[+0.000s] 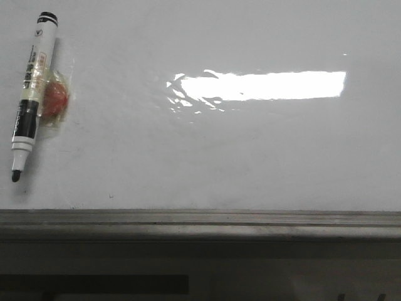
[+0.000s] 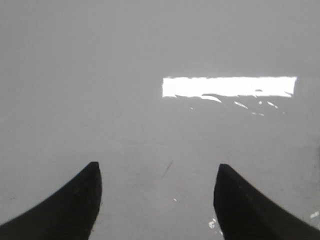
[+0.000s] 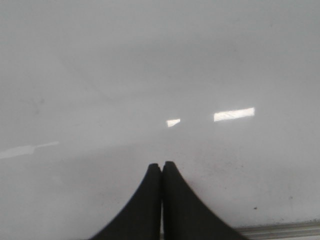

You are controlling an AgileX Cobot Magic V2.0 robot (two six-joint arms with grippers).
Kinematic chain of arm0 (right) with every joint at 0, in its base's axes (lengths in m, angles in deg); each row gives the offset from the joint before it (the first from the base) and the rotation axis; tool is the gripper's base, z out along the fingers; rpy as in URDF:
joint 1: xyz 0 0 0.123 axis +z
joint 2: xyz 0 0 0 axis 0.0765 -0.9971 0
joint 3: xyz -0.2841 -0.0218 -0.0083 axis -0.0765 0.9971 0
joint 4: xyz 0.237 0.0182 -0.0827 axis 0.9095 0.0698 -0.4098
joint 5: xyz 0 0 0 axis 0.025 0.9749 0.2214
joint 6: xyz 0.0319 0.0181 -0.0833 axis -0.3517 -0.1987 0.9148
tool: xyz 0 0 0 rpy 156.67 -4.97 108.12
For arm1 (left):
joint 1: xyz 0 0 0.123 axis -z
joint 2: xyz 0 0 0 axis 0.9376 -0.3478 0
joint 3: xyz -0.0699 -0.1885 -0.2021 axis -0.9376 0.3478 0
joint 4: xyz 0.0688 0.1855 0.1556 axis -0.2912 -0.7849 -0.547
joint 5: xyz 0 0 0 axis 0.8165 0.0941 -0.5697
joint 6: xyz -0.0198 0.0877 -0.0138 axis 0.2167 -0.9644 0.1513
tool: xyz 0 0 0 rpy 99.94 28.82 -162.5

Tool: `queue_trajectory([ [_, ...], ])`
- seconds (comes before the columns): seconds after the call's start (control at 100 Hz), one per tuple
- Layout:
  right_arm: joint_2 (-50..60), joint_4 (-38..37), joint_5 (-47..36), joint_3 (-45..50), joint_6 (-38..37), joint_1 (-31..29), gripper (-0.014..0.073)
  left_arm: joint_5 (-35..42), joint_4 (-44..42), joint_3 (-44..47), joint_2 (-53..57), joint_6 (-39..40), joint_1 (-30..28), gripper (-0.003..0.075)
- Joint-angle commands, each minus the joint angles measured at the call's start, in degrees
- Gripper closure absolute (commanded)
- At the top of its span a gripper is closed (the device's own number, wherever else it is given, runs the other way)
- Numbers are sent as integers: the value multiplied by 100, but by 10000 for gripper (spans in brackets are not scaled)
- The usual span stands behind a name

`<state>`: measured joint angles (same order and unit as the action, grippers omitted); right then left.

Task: Write number 6 on whiteboard

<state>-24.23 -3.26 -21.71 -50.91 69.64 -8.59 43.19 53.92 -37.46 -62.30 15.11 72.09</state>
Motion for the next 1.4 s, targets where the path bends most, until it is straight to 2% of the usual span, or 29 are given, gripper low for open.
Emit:
queue_trajectory([
  [0.0, -96, 16, -477, -156, 31, -26, 657, 446, 86, -187, -287, -293, 326, 270],
  [0.17, -96, 16, -477, -156, 31, -26, 657, 634, 199, -333, -808, -293, 1219, 270],
  [0.4, -96, 16, -477, -156, 31, -26, 657, 1276, 199, -343, -1764, -293, 2530, 269],
  [0.58, -96, 16, -477, -156, 31, -26, 657, 1716, 212, -346, -2432, -252, 3307, 269],
  [0.74, -96, 16, -492, -156, 31, -26, 657, 1868, 692, -346, -2913, -223, 3909, 270],
  [0.87, -96, 16, -491, -156, 31, -26, 657, 2184, 975, -346, -3331, -223, 4153, 270],
  [1.02, -96, 16, -491, -156, 31, -26, 657, 2513, 1398, -372, -3796, -223, 4175, 270],
  [1.39, -96, 16, -491, -156, 31, -26, 657, 2446, 1639, -499, -4589, -223, 4175, 290],
])
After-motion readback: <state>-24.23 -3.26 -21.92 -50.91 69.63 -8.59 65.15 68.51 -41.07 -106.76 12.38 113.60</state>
